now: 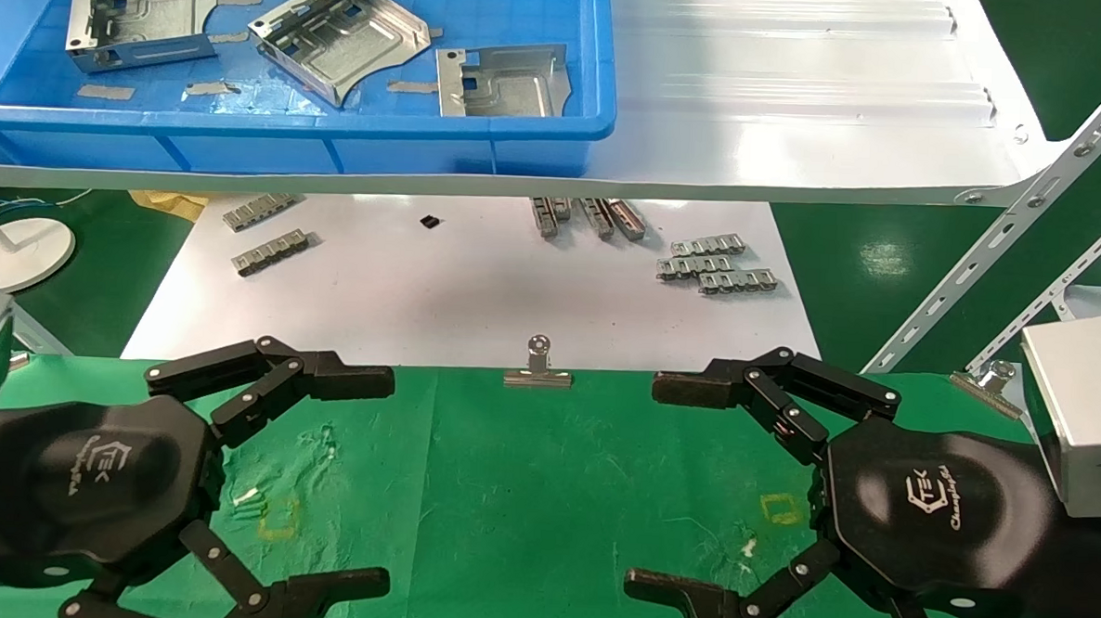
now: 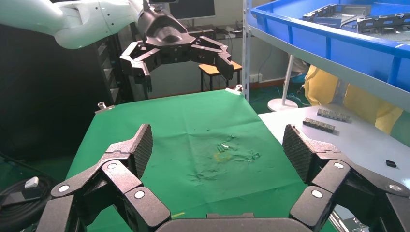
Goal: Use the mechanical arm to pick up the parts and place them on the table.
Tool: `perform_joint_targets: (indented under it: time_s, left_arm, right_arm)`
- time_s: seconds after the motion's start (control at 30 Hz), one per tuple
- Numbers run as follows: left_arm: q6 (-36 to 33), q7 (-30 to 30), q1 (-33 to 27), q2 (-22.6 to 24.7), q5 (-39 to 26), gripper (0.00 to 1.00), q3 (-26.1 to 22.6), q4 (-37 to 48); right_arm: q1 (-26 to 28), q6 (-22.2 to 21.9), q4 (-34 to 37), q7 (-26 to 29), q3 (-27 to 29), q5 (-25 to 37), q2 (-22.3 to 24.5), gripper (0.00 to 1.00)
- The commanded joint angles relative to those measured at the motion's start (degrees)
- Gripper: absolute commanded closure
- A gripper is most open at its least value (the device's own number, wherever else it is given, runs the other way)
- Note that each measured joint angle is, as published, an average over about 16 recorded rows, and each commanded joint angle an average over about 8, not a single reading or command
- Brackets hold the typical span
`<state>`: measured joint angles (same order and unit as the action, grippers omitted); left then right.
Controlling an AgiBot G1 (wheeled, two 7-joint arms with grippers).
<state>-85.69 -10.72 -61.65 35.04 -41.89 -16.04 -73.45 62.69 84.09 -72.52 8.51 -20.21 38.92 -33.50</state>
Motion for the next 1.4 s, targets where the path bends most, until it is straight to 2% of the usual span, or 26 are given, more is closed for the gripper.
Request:
perform_joint_targets:
  time_s: [0.03, 1.4]
  left_arm:
    - [0.0, 0.0, 0.0, 0.0, 0.0, 0.0, 0.0, 0.0]
    - [0.61, 0.4, -0.91, -0.09, -0.74, 0.0, 0.2, -0.07]
  right_arm:
    - [0.0, 0.0, 0.0, 0.0, 0.0, 0.0, 0.0, 1.0]
    - [0.0, 0.0, 0.0, 0.0, 0.0, 0.0, 0.0, 1.0]
